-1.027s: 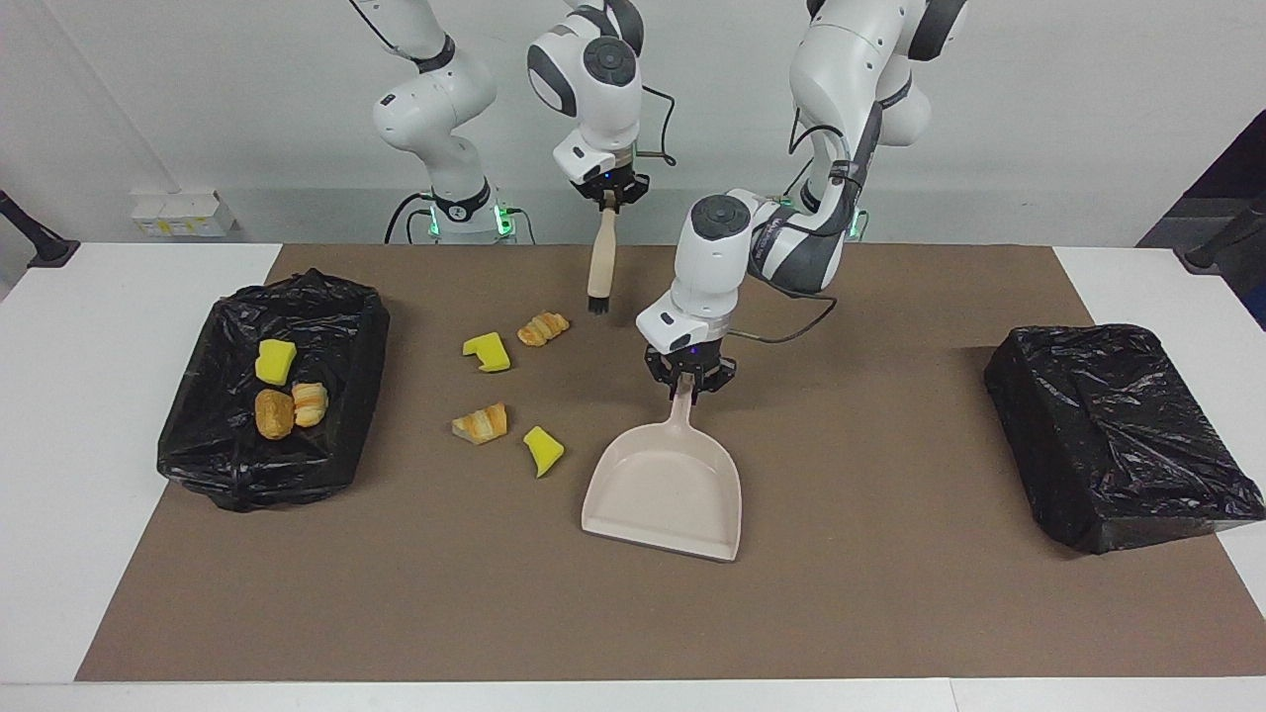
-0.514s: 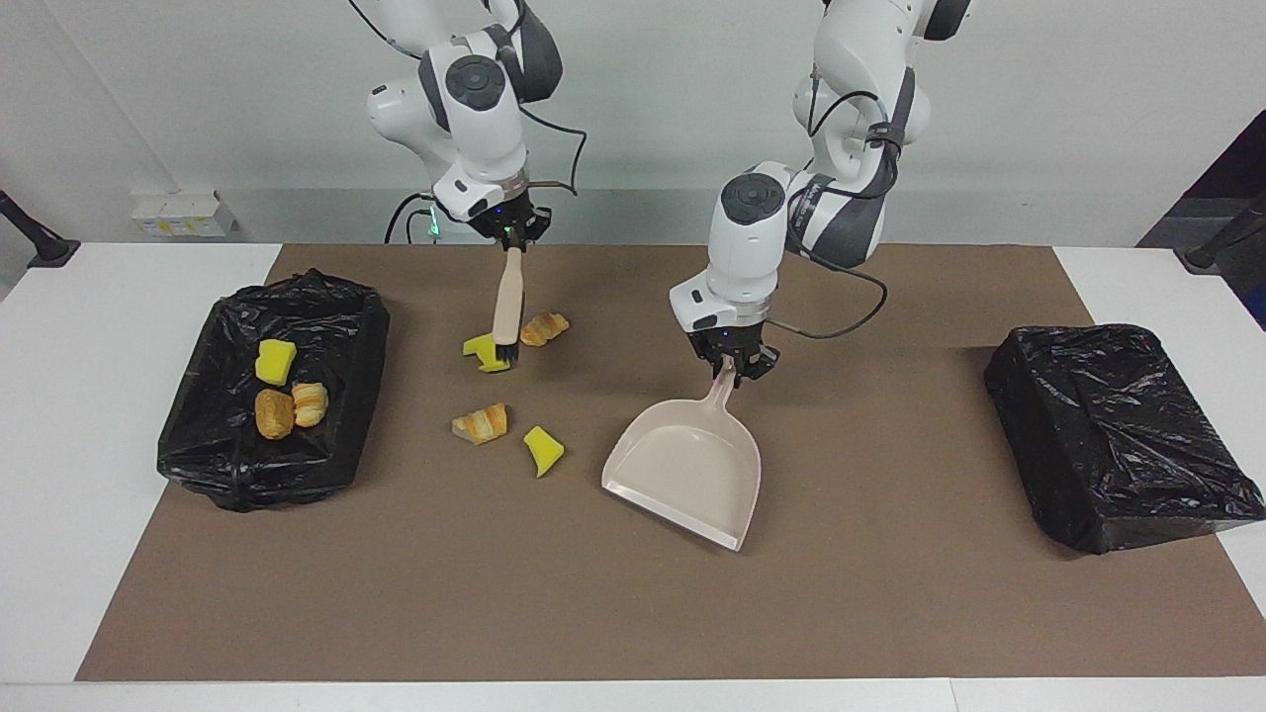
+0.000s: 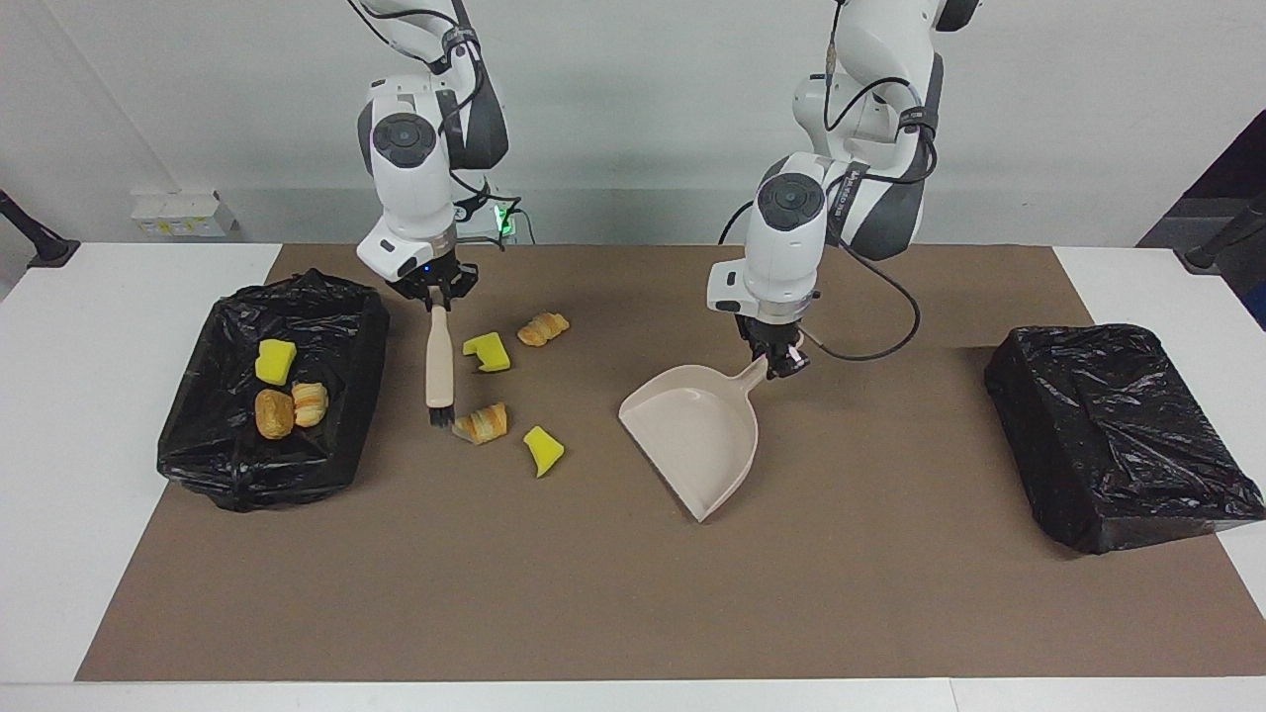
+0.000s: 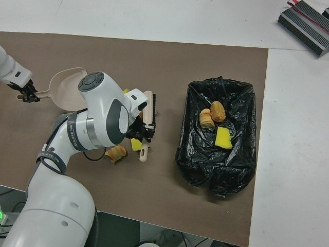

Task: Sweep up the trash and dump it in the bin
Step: 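Grasp the brush with the right gripper while the left holds the dustpan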

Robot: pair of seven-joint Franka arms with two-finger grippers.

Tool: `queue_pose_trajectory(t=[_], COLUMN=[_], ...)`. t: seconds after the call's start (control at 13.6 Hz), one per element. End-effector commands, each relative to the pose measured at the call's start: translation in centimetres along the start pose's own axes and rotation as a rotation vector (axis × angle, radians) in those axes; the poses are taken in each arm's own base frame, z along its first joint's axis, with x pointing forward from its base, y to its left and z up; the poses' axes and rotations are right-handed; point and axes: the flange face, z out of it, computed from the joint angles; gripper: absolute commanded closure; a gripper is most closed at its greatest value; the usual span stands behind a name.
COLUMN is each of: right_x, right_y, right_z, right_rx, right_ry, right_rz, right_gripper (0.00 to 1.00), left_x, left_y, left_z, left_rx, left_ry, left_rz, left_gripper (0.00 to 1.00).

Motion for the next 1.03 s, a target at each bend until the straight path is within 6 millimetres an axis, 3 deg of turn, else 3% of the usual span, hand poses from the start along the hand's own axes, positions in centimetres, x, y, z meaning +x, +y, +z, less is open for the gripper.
queue_pose_trajectory(t=[0.0,0.22,0.37,0.66,0.95], right_x=[4.1,6.0,6.5,6.6,5.5], right_y=[0.8,-2.3,-6.1,-13.8,-18.7], right_z=[2.4,4.7,4.4,4.3,3.3], right_rx=[-0.03,-0.018,0.019,0.112,0.248], right_ry=[-0.007,-0.026,-0.04,-0.087,-0.096], right_rz=[-0.05,-0.061,-0.051,-0.037,-0.104], right_gripper=[1.0,1.0,1.0,1.0,1.0], left_x=[-2.2,-3.0,-3.1,-3.3,-3.4], left_y=[-0.6,-0.8,-0.4,-0.3,-0.3], left_z=[0.2,0.9,2.0,2.3,2.8], left_rx=[0.001,-0.008,-0.014,-0.019,-0.005], left_ry=[-0.023,-0.03,-0.042,-0.049,-0.073], left_rz=[0.214,0.314,0.321,0.324,0.361], left_gripper=[1.0,1.0,1.0,1.0,1.0])
